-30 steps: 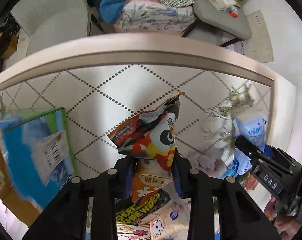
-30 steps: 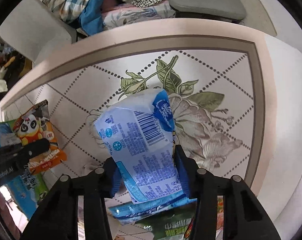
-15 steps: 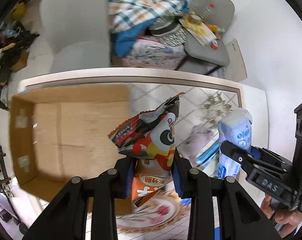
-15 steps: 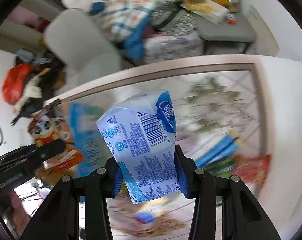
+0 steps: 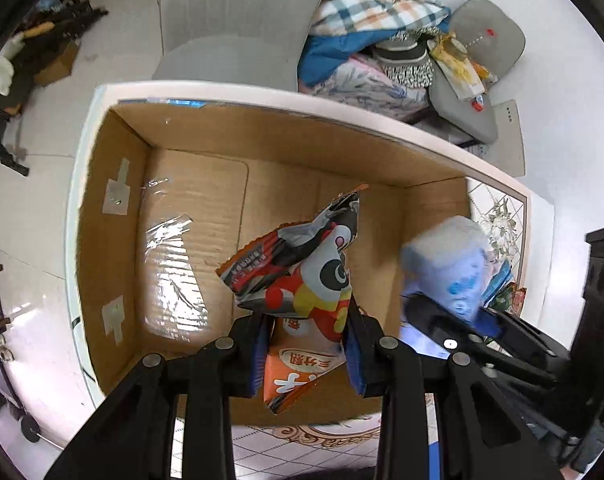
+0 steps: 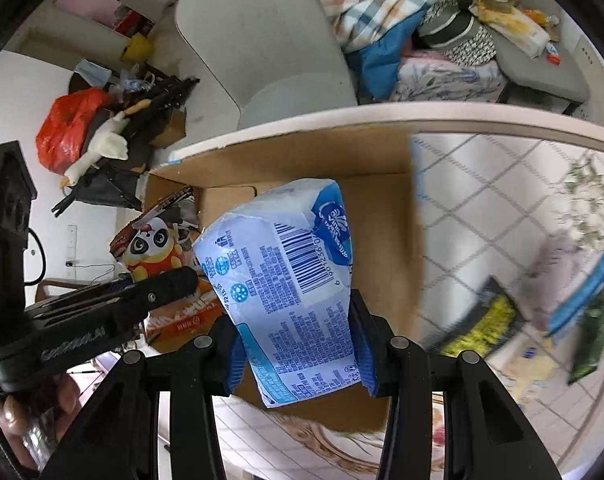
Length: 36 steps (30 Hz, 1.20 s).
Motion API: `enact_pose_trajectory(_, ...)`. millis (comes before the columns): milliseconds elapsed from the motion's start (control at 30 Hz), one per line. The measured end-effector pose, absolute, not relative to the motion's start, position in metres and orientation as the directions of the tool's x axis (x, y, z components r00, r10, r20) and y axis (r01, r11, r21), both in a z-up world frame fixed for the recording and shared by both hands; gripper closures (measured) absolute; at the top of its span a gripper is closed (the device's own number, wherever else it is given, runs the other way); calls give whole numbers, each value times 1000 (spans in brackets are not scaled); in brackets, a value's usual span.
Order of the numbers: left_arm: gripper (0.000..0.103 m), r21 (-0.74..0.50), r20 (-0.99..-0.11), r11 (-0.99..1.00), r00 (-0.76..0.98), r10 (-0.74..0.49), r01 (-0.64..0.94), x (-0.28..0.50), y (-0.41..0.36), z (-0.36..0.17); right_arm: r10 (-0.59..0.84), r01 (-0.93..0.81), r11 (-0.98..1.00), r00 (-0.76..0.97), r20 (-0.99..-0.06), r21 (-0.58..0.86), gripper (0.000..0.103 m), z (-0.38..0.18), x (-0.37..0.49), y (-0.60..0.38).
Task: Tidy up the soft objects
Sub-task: 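Carry both bags over the box and open both tools to drop them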
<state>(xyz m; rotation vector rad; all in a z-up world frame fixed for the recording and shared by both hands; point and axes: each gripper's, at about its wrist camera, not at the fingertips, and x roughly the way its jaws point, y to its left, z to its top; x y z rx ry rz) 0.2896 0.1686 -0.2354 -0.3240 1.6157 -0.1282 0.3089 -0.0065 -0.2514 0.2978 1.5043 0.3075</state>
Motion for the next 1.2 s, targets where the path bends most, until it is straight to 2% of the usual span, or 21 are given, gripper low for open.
enact_pose_trajectory(267,73,-332,-928,935,-133,-347,-124,323,181,-290,322,26,946,11,-947,323,56,-324,338,31)
enact_pose_trajectory(433,73,-336,-924,938,-161,-346,-91,338,177,-308,291,38,956,13,-957,292,56,-346,354,44)
enact_pose_trajectory(533,73,-314,-934,948,-159,-320,-62,344,176,-314,256,38,966,22,-966,257,56,-355,365,50)
enact_pose_trajectory(667,71,-245,-954,968,-165,-250,-51,346,180,-319,239,54,969,21,-971,239,49,-366,373,50)
enact_pose_trajectory(700,66,-211,-963,976,-161,-216,-46,346,182,-317,237,55,970,25,-971,238,46,-366,373,51)
enact_pose_trajectory(767,59,-200,-968,979,-144,-205,-48,343,187,-312,232,59,970,36,-972,234,33,-365,373,49)
enact_pose_trajectory(900,29,-188,-975,978,-103,-197,-88,335,203,-297,241,70,967,49,-969,244,24,-354,371,45)
enact_pose_trajectory(967,28,-200,-973,973,-93,-211,-112,329,209,-291,235,64,969,56,-970,239,16,-345,368,42)
enact_pose_trajectory(1067,28,-192,-976,975,-77,-201,-110,315,211,-275,212,40,976,66,-975,215,16,-329,358,42)
enact_pose_trajectory(1133,23,-164,-984,982,-49,-169,-92,310,206,-268,177,17,984,77,-981,179,12,-316,349,42)
enact_pose_trajectory(1200,8,-140,-990,987,-13,-141,-76,298,206,-257,153,-5,988,81,-985,154,5,-307,340,43)
